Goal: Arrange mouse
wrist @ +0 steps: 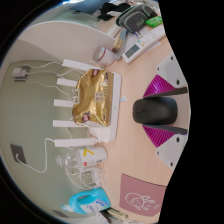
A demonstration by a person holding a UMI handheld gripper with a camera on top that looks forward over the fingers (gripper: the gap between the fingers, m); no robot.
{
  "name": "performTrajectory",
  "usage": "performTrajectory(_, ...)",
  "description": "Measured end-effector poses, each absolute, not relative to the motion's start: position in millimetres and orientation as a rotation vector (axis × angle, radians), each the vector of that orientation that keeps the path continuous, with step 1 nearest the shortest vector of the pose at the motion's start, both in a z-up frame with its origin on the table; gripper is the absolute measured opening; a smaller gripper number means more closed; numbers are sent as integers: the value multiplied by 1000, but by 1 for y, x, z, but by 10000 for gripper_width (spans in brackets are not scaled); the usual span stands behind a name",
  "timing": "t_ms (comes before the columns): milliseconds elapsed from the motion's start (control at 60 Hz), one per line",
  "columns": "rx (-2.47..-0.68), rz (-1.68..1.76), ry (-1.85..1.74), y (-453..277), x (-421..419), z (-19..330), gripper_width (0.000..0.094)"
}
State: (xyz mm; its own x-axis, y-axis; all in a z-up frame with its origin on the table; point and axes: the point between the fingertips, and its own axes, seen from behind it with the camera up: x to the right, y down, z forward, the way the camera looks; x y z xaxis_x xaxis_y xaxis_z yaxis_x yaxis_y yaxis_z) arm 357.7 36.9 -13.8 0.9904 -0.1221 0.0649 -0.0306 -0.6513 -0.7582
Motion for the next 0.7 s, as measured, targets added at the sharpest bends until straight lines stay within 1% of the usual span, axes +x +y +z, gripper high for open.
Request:
performTrajectory(150,-2282,-161,107,36,360,-11,361)
performTrajectory(217,-2255,-205,98,37,364,5,349)
performTrajectory(283,-2208,-205,113,40,358,39,351)
performTrajectory(417,-2060,-126,112,50,299,139,349)
performTrajectory(467,-2023,-88,87,53,262,164,348)
performTrajectory(500,-2017,-52,73,55,233,172,349)
performTrajectory(550,-2033,12,47,54,185,169,348)
performTrajectory(583,-2055,50,33,53,154,158,348)
performTrajectory(700,-2179,87,-36,47,73,84,348)
